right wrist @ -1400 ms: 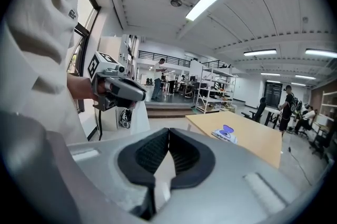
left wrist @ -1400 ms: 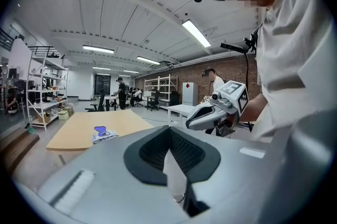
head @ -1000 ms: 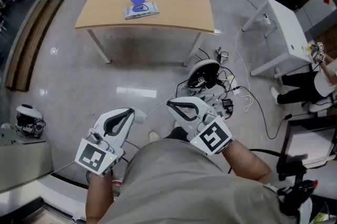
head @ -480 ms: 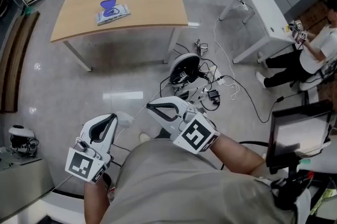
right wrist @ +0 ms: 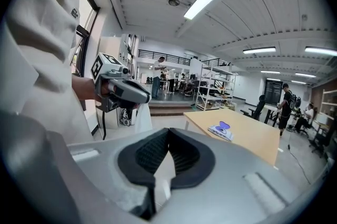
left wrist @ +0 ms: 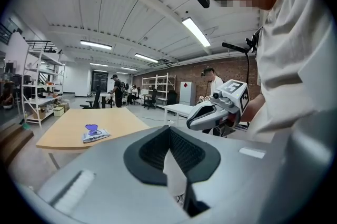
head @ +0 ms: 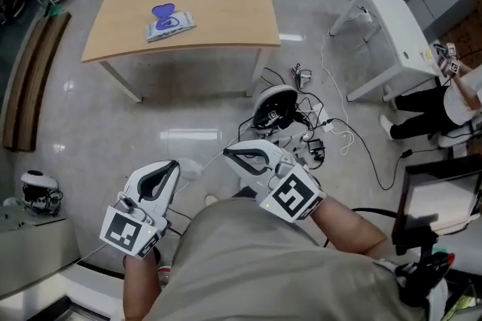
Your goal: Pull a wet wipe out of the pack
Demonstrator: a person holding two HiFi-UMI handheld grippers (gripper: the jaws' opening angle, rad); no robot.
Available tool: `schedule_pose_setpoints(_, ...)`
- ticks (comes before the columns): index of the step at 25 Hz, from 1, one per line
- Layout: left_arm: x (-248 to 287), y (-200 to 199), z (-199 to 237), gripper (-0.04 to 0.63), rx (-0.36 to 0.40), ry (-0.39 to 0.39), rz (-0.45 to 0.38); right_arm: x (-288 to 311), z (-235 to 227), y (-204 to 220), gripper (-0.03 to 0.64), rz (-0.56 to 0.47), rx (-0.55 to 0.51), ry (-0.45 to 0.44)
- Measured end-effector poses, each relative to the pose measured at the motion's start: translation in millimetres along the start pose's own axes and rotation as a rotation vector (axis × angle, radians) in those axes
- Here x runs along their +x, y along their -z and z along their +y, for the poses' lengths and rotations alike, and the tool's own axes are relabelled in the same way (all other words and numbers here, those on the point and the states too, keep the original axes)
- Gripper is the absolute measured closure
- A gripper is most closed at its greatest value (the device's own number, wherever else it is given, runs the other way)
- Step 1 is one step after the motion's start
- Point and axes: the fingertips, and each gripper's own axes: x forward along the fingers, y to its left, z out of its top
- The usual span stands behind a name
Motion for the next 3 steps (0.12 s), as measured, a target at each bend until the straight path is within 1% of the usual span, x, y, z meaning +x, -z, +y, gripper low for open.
schedule_pose_setpoints(3,24.5,-14.5,2.9,0.588,-0.006,0.005,-0.023,-12.4,-27.4,6.1,0.614,0.009,-0.005,0.020)
